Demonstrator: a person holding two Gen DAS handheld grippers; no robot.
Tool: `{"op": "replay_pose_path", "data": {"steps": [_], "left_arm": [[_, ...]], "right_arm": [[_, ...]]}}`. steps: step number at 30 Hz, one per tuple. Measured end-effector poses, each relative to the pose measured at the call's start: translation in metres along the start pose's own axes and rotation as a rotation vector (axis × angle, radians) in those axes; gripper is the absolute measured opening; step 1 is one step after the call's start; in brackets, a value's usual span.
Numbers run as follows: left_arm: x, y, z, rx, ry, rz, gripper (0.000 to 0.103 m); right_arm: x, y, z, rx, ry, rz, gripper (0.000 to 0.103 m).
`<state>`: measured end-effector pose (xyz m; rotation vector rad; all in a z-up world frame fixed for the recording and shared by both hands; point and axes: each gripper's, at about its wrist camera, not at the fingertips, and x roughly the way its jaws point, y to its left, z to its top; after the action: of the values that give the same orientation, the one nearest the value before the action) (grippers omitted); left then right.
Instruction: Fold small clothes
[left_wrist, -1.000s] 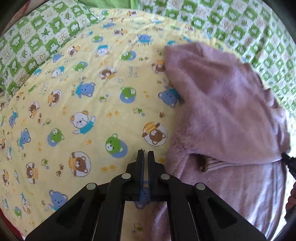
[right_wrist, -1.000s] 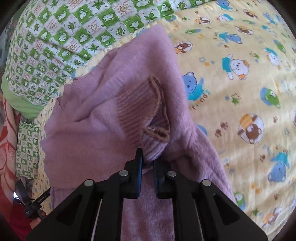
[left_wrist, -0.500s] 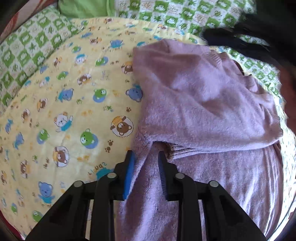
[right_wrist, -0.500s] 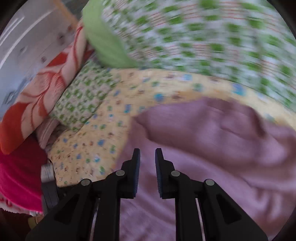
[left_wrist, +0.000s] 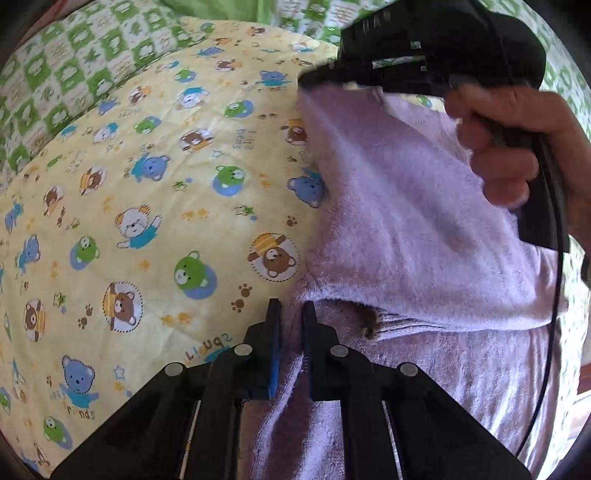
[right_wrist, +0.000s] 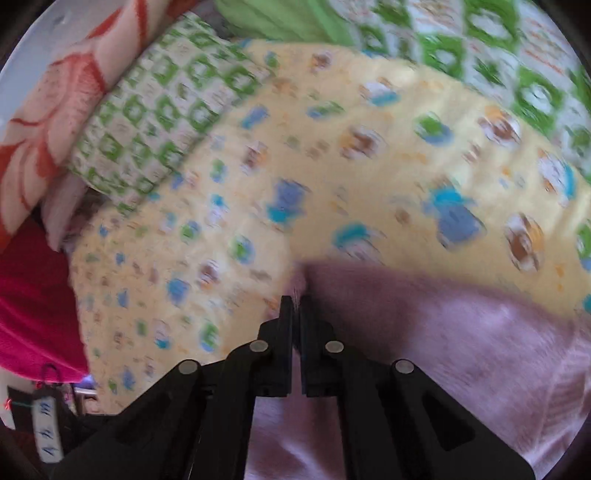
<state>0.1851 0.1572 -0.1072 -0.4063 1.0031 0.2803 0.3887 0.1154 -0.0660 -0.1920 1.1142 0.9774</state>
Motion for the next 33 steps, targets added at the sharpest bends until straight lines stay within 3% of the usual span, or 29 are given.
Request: {"op": "replay_pose_path", "data": {"steps": [2, 5, 7, 10, 13, 15, 17, 19, 23, 24, 27, 31, 33], "left_arm": [[0.002, 0.008, -0.001, -0.042, 0.01, -0.007, 0.009], [0.002, 0.013, -0.002, -0.054, 0.015, -0.013, 0.009], [0.001, 0.013, -0.002, -0.036, 0.028, -0.012, 0.011], [-0.008, 0.016, 0.003, -0.036, 0.045, -0.021, 0.013], [-0.031, 0.02, 0.013, -0.022, 0.002, -0.032, 0.013], [-0.047, 0.012, 0.023, 0.016, -0.03, -0.058, 0.014], [-0.053, -0.005, 0.039, 0.089, -0.042, -0.085, 0.023], [-0.05, -0.021, 0.059, 0.165, -0.037, -0.1, 0.042], [-0.038, -0.058, 0.101, 0.311, -0.031, -0.162, 0.049], [-0.033, -0.068, 0.113, 0.33, -0.029, -0.173, 0.055], [-0.009, -0.097, 0.145, 0.399, -0.022, -0.178, 0.056], [0.038, -0.134, 0.18, 0.498, 0.031, -0.153, 0.057], [0.055, -0.147, 0.192, 0.548, 0.046, -0.147, 0.06]], "right_arm": [[-0.001, 0.002, 0.008, 0.008, -0.06, 0.005, 0.003], [0.024, -0.005, 0.002, 0.017, -0.027, -0.078, 0.003], [0.031, -0.012, -0.006, 0.032, -0.024, -0.077, 0.003], [0.007, -0.011, -0.011, 0.092, -0.081, -0.062, 0.007], [-0.048, -0.013, -0.028, 0.152, -0.191, -0.049, 0.008], [-0.087, -0.026, -0.056, 0.217, -0.241, -0.055, 0.016], [-0.124, -0.047, -0.09, 0.277, -0.276, -0.118, 0.051], [-0.162, -0.075, -0.125, 0.295, -0.315, -0.221, 0.055], [-0.21, -0.137, -0.164, 0.278, -0.235, -0.384, 0.055], [-0.217, -0.148, -0.168, 0.269, -0.219, -0.402, 0.055], [-0.232, -0.177, -0.173, 0.224, -0.169, -0.469, 0.055], [-0.228, -0.193, -0.163, 0.122, -0.122, -0.467, 0.055], [-0.212, -0.195, -0.153, 0.052, -0.056, -0.465, 0.055]]}}
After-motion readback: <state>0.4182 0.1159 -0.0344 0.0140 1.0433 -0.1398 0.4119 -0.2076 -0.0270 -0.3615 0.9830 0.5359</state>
